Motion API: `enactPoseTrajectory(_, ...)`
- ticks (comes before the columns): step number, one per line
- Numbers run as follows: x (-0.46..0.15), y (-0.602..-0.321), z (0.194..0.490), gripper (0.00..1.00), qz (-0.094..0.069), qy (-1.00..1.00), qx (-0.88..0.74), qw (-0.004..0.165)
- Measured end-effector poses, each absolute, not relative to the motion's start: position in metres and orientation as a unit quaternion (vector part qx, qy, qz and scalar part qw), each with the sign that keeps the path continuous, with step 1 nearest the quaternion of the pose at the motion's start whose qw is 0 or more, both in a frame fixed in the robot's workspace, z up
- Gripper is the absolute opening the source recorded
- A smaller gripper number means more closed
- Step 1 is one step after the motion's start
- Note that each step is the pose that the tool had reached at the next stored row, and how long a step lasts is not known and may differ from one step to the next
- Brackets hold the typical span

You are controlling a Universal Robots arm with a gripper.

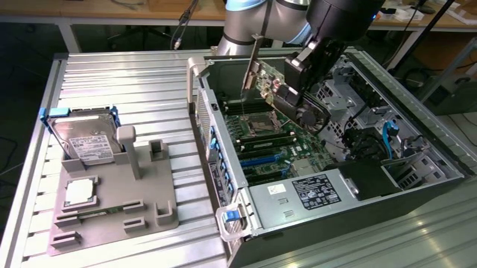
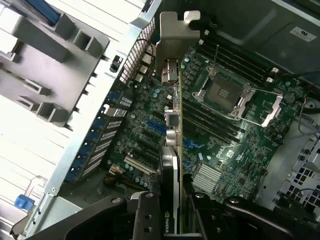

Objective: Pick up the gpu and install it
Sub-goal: 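Insert the gpu into the slot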

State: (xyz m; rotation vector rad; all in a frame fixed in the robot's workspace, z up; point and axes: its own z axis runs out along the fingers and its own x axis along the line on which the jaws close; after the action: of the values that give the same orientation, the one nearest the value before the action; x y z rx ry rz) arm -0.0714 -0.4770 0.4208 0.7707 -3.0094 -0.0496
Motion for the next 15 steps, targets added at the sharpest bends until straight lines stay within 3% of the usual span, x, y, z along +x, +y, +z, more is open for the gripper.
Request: enactPoseTrajectory(15,-0.0714,-0.477,0.4208,0.27,-0.014,-0.917,0.398,0.019)
